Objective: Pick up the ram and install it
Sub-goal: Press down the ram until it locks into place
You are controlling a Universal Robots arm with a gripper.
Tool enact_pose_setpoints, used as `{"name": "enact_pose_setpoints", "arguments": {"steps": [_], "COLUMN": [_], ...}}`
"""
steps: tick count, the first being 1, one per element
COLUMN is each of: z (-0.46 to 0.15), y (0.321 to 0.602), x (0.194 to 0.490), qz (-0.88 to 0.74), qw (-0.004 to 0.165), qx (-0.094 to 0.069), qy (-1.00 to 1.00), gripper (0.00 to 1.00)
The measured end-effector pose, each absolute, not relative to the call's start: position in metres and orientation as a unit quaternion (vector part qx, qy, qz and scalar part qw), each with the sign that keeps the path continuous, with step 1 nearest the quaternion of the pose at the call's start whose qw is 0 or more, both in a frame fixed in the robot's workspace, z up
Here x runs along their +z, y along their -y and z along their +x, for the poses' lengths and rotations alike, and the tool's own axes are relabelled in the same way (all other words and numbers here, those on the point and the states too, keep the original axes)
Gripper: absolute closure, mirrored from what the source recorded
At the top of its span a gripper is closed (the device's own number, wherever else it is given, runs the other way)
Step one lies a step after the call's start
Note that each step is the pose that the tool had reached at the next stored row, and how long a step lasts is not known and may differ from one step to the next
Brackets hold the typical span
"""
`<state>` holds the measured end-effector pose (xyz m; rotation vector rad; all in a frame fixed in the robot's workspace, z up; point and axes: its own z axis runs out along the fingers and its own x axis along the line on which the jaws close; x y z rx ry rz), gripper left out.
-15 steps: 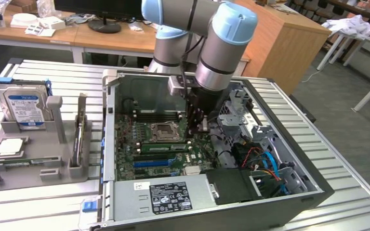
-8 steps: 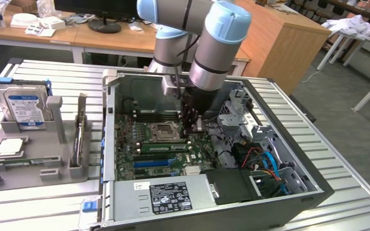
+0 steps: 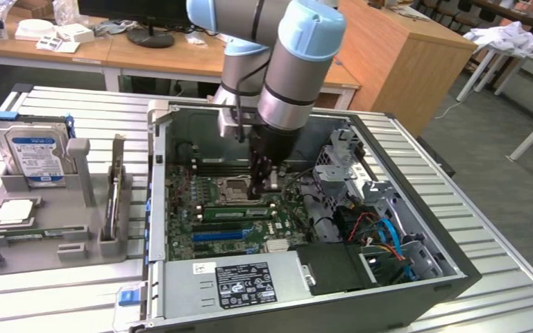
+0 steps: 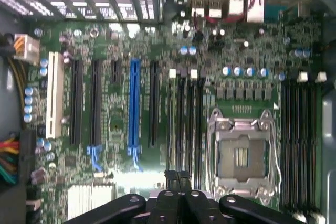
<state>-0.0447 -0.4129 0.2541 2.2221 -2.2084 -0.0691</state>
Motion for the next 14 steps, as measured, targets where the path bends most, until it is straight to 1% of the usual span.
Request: {"name": "enact_pose_setpoints", "arguments": {"steps": [14], "z": [-0.078], "y": [0.413], "x": [0.253], "qz": [0.709], "qw": [0.004], "qx": [-0.022], "qy": [0.705], "gripper": [0.89]}}
